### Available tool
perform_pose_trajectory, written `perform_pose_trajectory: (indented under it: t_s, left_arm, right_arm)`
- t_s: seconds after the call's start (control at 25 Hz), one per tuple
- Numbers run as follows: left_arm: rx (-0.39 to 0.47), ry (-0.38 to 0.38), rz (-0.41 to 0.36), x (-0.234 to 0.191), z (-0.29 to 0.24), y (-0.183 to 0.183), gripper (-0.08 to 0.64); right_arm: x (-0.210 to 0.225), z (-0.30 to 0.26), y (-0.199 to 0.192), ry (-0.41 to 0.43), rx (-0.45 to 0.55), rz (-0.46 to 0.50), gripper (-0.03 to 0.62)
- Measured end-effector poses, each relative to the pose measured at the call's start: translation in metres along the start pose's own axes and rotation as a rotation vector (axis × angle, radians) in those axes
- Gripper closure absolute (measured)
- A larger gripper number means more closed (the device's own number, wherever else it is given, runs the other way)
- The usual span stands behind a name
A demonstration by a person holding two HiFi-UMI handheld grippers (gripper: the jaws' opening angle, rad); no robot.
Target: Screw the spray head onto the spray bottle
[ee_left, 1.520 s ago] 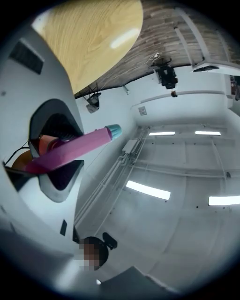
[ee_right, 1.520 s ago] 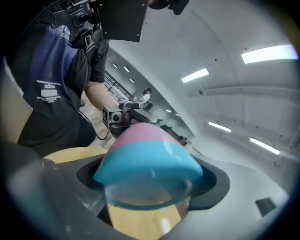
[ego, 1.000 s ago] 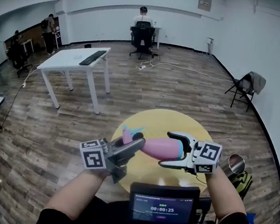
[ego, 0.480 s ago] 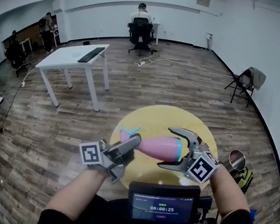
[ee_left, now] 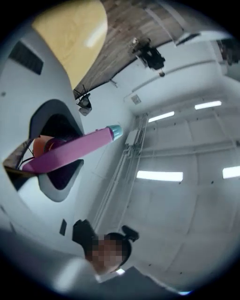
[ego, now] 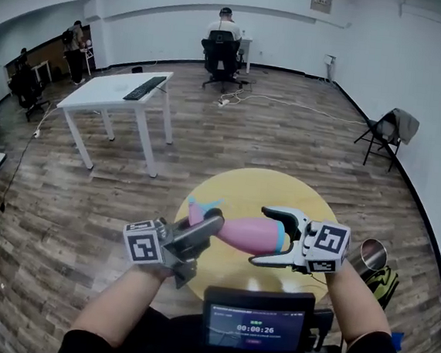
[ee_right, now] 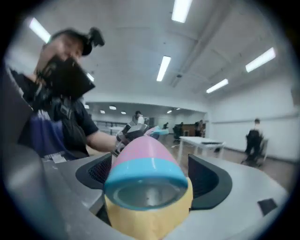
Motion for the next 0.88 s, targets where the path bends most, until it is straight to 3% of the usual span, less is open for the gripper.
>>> perform_pose_trajectory:
  t_s: [0.08, 0.2, 0.36, 0.44, 0.48, 0.52, 0.6, 0.68, 0.72, 0.76, 0.8, 0.88]
  left_arm:
    - [0.07, 0.069, 0.137, -0.026, 0.016, 0.01, 0.407]
    - [0.154, 0.122, 0.255, -0.05, 0.039, 0.017, 0.407]
    - [0.14, 0.08, 0.269, -0.045, 0.031, 0.015, 0.407]
    - [0.099, 0.028, 0.252, -0.027, 0.014, 0.007, 0.407]
    - [0.077, 0.015, 0.232, -0.018, 0.007, 0.003, 0.407]
    - [0.055, 0.015, 0.195, -0.011, 0.002, -0.001, 0.407]
    - [0.004, 0.009, 0.054, 0.003, -0.002, -0.01, 0.399]
    - [-0.032, -0.023, -0.166, 0.023, -0.002, -0.018, 0.397]
    - [-0.046, -0.034, -0.268, 0.03, -0.003, -0.021, 0.397]
    - [-0.057, -0.037, -0.321, 0.034, -0.005, -0.023, 0.397]
    - [-0.061, -0.035, -0.314, 0.032, -0.006, -0.022, 0.4]
    - [-0.029, -0.023, -0.17, 0.017, -0.002, -0.014, 0.408]
  right_arm:
    - [0.004, 0.011, -0.001, -0.137, -0.137, 0.25, 0.057]
    - [0.002, 0.029, -0.009, -0.279, -0.277, 0.474, 0.04]
    - [0.008, 0.01, -0.019, -0.351, -0.37, 0.725, 0.026]
    - [0.01, -0.006, -0.021, -0.343, -0.39, 0.772, 0.026]
    - [0.007, -0.011, -0.02, -0.308, -0.363, 0.732, 0.058]
    - [0.004, -0.013, -0.016, -0.245, -0.3, 0.634, 0.113]
    - [-0.003, -0.008, -0.006, -0.063, -0.128, 0.259, 0.117]
    - [-0.006, -0.001, -0.007, 0.128, -0.024, -0.14, 0.116]
    - [-0.007, 0.001, -0.011, 0.207, 0.009, -0.285, 0.115]
    - [-0.008, 0.001, -0.016, 0.258, 0.036, -0.385, 0.115]
    - [-0.009, -0.002, -0.019, 0.273, 0.055, -0.432, 0.115]
    - [-0.005, -0.007, -0.02, 0.178, 0.053, -0.359, 0.114]
Point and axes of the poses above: the fingertips, and each gripper's own axes: z backward along the fingers, x to its right, y out of its top, the point moved 2 cm from there along z, backward along the fingers, and after that the axes turned 10 degrees about y, right-handed, at the moved point
